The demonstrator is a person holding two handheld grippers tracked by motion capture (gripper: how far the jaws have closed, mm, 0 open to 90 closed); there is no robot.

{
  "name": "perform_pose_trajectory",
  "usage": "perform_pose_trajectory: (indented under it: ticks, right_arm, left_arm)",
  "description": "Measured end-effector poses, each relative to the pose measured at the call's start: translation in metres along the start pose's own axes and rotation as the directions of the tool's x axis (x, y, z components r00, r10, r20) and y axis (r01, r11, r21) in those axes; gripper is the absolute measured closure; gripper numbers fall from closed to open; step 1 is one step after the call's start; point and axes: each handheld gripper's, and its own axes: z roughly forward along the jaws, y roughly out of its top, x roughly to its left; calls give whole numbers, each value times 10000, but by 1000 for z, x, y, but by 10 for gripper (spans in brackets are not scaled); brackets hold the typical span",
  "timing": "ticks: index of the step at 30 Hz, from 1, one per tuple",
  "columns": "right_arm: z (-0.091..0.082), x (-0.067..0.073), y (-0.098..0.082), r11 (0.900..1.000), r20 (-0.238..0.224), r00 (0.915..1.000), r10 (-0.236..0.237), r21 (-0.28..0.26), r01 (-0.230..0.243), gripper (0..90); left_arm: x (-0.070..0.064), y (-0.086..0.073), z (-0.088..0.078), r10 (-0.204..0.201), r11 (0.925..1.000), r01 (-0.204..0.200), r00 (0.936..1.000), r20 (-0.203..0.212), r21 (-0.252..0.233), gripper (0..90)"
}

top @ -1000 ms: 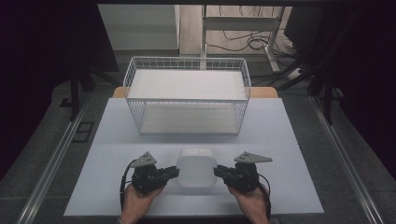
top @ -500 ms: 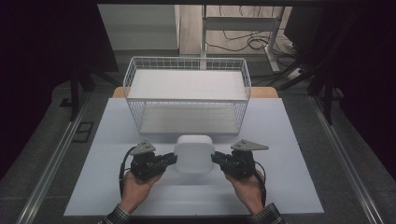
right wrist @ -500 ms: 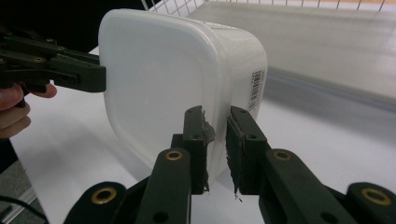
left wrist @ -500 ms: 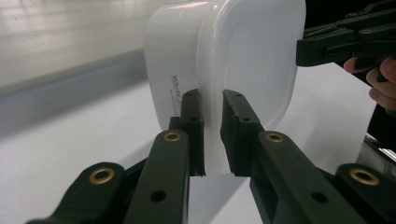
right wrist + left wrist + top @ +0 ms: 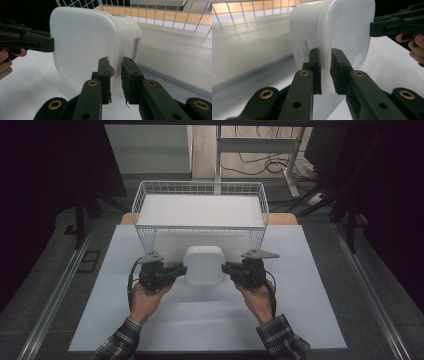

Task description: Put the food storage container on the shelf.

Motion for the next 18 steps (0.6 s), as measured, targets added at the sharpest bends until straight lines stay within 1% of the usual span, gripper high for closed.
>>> perform_pose_trajectory:
  ticks: [3, 4, 5, 6, 7, 8, 10, 13, 14, 16, 18]
  right_arm:
    - [8, -5, 5, 10000, 63, 10000, 48, -48, -47, 769]
    - [10, -7, 7, 10000, 118, 9999, 36, -19, -36, 769]
    - [13, -8, 9, 10000, 152, 9999, 50, 9, -50, 769]
    - [15, -10, 10, 10000, 212, 9998, 41, 26, -42, 769]
    - [18, -11, 11, 10000, 236, 9997, 45, 67, -47, 769]
    - [21, -13, 12, 9999, 279, 9996, 65, 97, -68, 768]
    - [26, -16, 13, 9998, 327, 9994, 109, 160, -115, 768]
    - [33, -21, 14, 9996, 412, 9991, 132, 227, -142, 767]
    - [34, -23, 14, 9996, 435, 9990, 139, 243, -150, 767]
    - [37, -25, 15, 9994, 511, 9985, 179, 280, -193, 766]
    - [39, -27, 14, 9992, 541, 9983, 206, 337, -225, 766]
  left_arm:
    - [9, 5, 6, -104, 9999, 104, 9999, -4, -18, 797]
    - [9, 5, 6, -104, 9999, 104, 9999, -4, -18, 797]
    - [14, 7, 11, -180, 9998, 180, 9998, -13, -11, 797]
    - [17, 8, 13, -201, 9998, 202, 9998, -47, 17, 796]
    - [17, 8, 13, -201, 9998, 202, 9998, -47, 17, 796]
    - [22, 9, 18, -317, 9995, 317, 9995, -38, 44, 796]
    - [27, 9, 22, -411, 9991, 411, 9991, -52, 97, 796]
    - [32, 9, 29, -488, 9987, 490, 9988, -93, 141, 795]
    - [33, 10, 31, -445, 9989, 447, 9990, -86, 159, 795]
    - [35, 10, 35, -593, 9980, 595, 9982, -97, 194, 795]
    - [36, 9, 37, -644, 9976, 647, 9979, -102, 258, 794]
